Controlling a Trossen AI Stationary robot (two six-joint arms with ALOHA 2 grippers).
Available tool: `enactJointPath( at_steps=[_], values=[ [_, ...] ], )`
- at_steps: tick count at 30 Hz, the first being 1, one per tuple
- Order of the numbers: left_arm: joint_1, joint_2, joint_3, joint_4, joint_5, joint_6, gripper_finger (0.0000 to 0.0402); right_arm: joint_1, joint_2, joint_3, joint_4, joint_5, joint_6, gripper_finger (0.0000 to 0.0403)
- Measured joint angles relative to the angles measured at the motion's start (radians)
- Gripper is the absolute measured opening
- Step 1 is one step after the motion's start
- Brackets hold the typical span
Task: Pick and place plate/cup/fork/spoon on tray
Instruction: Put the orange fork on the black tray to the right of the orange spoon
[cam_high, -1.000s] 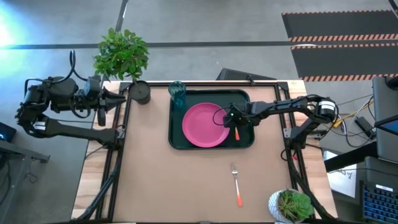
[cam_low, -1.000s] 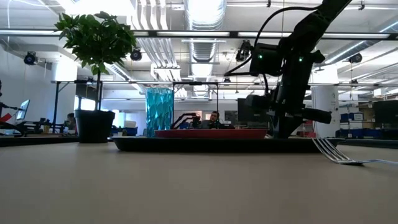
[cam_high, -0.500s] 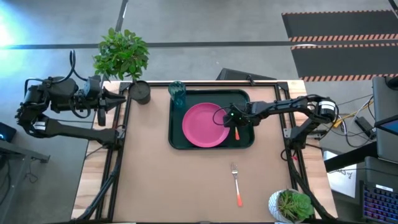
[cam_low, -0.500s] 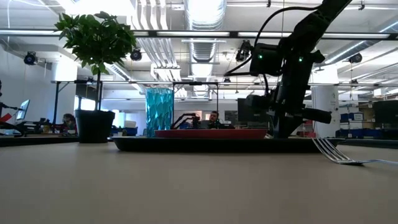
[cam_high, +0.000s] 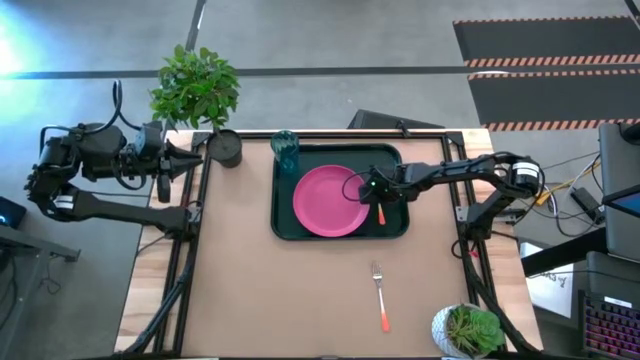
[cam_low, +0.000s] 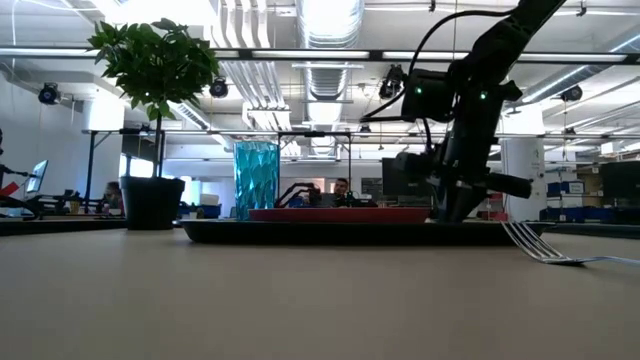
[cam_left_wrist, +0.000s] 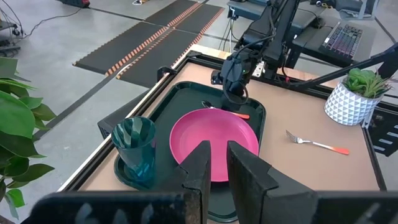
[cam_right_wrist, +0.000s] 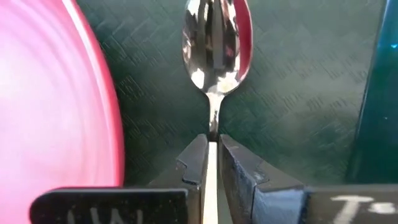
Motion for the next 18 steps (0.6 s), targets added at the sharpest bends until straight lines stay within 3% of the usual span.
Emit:
enactJointPath(
  at_steps=[8,13,18],
  values=[
    [0.0,0.0,0.0,0.0,0.0,-0.001,0.0034,0.004,-0.09,0.082,-0.041,-0.101,-0.101,0.0034],
    [0.0,0.0,0.0,0.0,0.0,0.0,0.0034,0.04,-0.155,0.245,-0.33,-0.16,-0.142,0.0034],
    [0.0,0.0,0.0,0.0,0.0,-0.001,0.0034,0.17,-0.179,0.43,-0.582,-0.202,-0.112,0.0034]
  ],
)
